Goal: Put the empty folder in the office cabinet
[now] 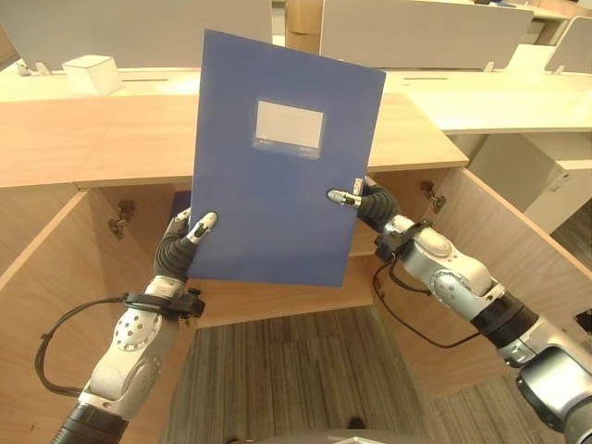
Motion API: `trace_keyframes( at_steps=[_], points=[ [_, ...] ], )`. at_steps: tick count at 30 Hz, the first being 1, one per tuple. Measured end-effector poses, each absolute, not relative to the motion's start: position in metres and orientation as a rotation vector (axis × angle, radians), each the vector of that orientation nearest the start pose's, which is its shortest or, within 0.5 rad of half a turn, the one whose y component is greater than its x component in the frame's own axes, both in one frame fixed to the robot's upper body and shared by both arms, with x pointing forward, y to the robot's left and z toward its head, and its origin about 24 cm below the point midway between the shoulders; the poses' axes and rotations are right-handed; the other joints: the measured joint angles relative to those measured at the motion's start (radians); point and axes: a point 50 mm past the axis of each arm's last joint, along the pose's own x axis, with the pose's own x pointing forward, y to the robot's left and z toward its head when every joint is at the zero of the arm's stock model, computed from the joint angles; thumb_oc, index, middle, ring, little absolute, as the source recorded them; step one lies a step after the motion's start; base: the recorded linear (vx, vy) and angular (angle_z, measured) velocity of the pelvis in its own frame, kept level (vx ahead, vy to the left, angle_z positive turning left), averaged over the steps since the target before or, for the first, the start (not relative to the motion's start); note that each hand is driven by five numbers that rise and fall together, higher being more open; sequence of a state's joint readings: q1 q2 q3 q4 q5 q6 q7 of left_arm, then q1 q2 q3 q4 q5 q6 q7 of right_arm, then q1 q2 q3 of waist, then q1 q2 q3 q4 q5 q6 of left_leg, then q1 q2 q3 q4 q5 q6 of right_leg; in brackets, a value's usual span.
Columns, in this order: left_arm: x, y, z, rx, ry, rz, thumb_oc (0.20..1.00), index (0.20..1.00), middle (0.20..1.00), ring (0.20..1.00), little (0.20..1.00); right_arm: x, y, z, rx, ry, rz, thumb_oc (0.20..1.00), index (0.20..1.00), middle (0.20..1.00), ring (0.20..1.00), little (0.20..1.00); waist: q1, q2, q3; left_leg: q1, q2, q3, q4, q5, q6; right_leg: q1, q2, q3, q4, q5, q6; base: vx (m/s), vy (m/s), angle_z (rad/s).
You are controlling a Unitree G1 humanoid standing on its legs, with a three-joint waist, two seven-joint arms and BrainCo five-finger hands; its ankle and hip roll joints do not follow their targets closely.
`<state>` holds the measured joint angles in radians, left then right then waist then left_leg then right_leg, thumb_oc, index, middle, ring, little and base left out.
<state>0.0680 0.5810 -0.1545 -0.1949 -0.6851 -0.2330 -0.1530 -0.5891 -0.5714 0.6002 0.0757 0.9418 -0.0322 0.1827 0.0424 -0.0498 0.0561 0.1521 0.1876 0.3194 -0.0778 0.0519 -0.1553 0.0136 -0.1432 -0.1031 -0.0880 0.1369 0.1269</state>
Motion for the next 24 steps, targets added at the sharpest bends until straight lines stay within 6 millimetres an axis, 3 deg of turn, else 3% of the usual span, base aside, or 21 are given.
trace_keyframes(
  at_steps=[1,2,3,4,8,11,17,19,24],
  points=[
    [0.232,0.195,0.1,-0.132,-0.249,-0.347,0.3,0.3,0.3,0.3,0.3,0.309,-0.097,0.142,0.135,-0.137,0.783,0.2,0.2,0.2,0.2,0.2,0.001,0.004,0.002,0.0,0.0,-0.001,0.0,0.0,0.0,0.0,0.0,-0.001,0.0,0.0,0.0,0.02,-0.009,0.04],
    [0.23,0.19,0.098,-0.124,-0.266,-0.34,0.652,0.652,0.652,0.652,0.652,0.303,-0.102,0.142,0.086,-0.19,0.752,0.2,0.2,0.2,0.2,0.2,0.008,0.008,0.004,0.0,0.0,-0.004,0.0,0.0,0.0,0.003,-0.001,-0.004,0.0,-0.001,-0.001,0.03,-0.011,0.06],
    [0.229,0.187,0.095,-0.14,-0.269,-0.328,0.918,0.918,0.918,0.918,0.918,0.3,-0.106,0.142,0.069,-0.22,0.727,0.2,0.2,0.2,0.2,0.2,0.011,0.012,0.006,0.0,0.0,-0.006,0.0,0.0,0.0,0.005,-0.001,-0.006,0.0,-0.001,-0.001,0.03,-0.007,0.06],
    [0.228,0.186,0.091,-0.154,-0.262,-0.298,1.0,1.0,1.0,1.0,1.0,0.298,-0.109,0.143,0.018,-0.252,0.705,0.2,0.2,0.2,0.2,0.2,0.011,0.018,0.009,0.0,0.0,-0.007,0.0,0.0,0.001,0.005,-0.001,-0.007,0.001,-0.001,-0.001,0.03,-0.005,0.04],
    [0.219,0.21,0.08,-0.128,-0.233,-0.119,1.0,1.0,1.0,1.0,1.0,0.286,-0.143,0.148,-0.184,-0.383,0.534,0.2,0.2,0.2,0.2,0.2,0.015,0.03,0.012,-0.004,0.002,-0.018,-0.001,0.0,0.001,0.009,-0.001,-0.017,0.0,-0.003,-0.004,0.02,-0.003,0.07],
    [0.208,0.223,0.075,-0.101,-0.219,-0.065,1.0,1.0,1.0,1.0,1.0,0.269,-0.161,0.13,-0.25,-0.351,0.455,0.2,0.2,0.2,0.2,0.2,0.023,0.035,0.011,-0.018,0.003,-0.03,-0.01,-0.006,0.009,0.009,-0.005,-0.027,-0.002,-0.012,-0.002,-0.01,-0.009,0.12],
    [0.191,0.228,0.059,-0.075,-0.142,-0.05,1.0,1.0,1.0,1.0,1.0,0.244,-0.157,0.095,-0.308,-0.233,0.518,0.2,0.2,0.2,0.2,0.2,0.03,0.055,0.021,-0.068,0.002,-0.059,-0.009,0.004,0.01,-0.019,-0.005,-0.054,-0.002,-0.014,0.0,-0.09,-0.016,0.14],
    [0.184,0.228,0.051,-0.058,-0.101,-0.049,1.0,1.0,1.0,1.0,1.0,0.236,-0.157,0.083,-0.362,-0.196,0.542,0.2,0.2,0.2,0.2,0.2,0.035,0.066,0.045,-0.109,0.0,-0.083,0.0,0.03,0.005,-0.052,-0.005,-0.073,0.004,-0.002,-0.003,-0.15,-0.014,0.22],
    [0.181,0.23,0.041,0.016,-0.062,-0.048,1.0,1.0,1.0,1.0,1.0,0.231,-0.157,0.076,-0.43,-0.182,0.57,0.2,0.2,0.2,0.2,0.2,0.055,0.075,0.104,-0.143,0.002,-0.096,0.0,0.039,0.008,-0.081,-0.009,-0.082,0.001,0.004,-0.005,-0.12,-0.013,0.1]
  ],
)
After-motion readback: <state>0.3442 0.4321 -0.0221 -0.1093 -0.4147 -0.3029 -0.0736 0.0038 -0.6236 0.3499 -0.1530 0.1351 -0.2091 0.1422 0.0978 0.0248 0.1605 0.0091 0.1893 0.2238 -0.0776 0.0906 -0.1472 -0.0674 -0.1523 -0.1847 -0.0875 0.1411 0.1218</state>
